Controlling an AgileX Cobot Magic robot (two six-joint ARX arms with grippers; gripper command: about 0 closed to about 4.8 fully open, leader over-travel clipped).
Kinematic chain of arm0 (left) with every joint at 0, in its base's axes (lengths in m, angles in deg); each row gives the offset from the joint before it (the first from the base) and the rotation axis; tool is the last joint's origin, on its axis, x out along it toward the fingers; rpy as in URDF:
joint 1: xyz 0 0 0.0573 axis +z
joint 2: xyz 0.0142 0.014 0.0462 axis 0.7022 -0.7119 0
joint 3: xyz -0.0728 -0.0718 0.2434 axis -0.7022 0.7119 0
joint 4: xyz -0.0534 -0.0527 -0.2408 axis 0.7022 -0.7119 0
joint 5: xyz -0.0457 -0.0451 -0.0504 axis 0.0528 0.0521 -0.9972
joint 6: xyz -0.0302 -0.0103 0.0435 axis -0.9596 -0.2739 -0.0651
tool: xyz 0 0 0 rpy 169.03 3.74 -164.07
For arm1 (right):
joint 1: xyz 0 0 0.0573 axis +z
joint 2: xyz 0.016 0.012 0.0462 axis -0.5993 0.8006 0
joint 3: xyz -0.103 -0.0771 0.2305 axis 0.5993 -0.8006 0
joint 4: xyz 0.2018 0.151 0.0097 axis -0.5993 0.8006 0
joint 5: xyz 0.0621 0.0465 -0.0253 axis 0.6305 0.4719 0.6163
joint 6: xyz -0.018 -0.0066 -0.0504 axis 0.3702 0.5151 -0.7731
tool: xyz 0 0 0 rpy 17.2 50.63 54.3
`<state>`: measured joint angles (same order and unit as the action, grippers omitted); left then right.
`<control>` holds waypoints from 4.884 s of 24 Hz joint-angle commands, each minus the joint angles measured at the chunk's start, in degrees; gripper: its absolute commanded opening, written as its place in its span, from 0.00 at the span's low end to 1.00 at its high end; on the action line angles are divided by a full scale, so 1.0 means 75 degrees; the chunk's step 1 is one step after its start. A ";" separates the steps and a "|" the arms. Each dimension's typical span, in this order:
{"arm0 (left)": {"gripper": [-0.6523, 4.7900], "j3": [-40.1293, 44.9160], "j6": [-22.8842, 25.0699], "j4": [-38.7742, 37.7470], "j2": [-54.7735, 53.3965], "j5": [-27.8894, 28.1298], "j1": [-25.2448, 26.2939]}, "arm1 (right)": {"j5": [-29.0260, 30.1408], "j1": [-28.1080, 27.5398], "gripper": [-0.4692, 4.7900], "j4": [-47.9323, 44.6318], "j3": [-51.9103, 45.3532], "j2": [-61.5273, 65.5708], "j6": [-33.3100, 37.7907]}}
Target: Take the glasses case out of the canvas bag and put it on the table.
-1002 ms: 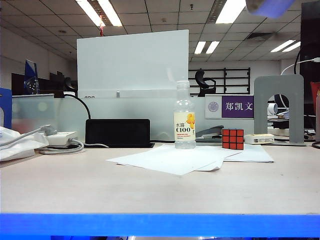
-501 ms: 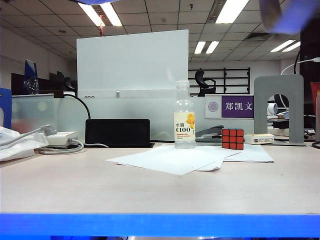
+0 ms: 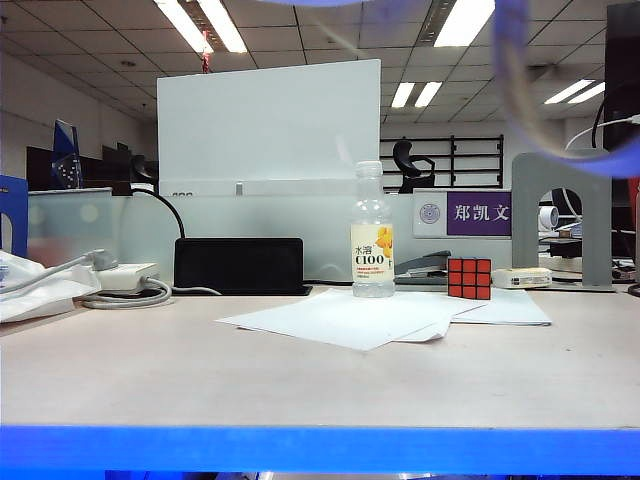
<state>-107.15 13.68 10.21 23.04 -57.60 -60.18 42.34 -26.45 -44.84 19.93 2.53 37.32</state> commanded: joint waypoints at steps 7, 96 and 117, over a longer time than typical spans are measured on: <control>0.11 0.0277 0.0504 -0.2060 0.1137 0.1775 0.2095 | -0.1489 -0.1020 0.22 0.0635 0.0434 -0.0210 -0.1786; 0.98 0.0262 -0.5100 0.7405 -0.1786 -0.6834 0.2081 | -0.0134 0.3582 0.23 0.3640 0.0423 -0.0303 -0.3010; 0.98 0.0262 -0.4704 0.7755 -0.2308 -0.6918 0.2110 | 0.0114 0.3585 0.23 0.3640 0.0423 -0.0321 -0.2844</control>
<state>-105.01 -22.89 67.45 5.99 -109.01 -44.40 42.49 0.42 -15.42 22.59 0.61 15.68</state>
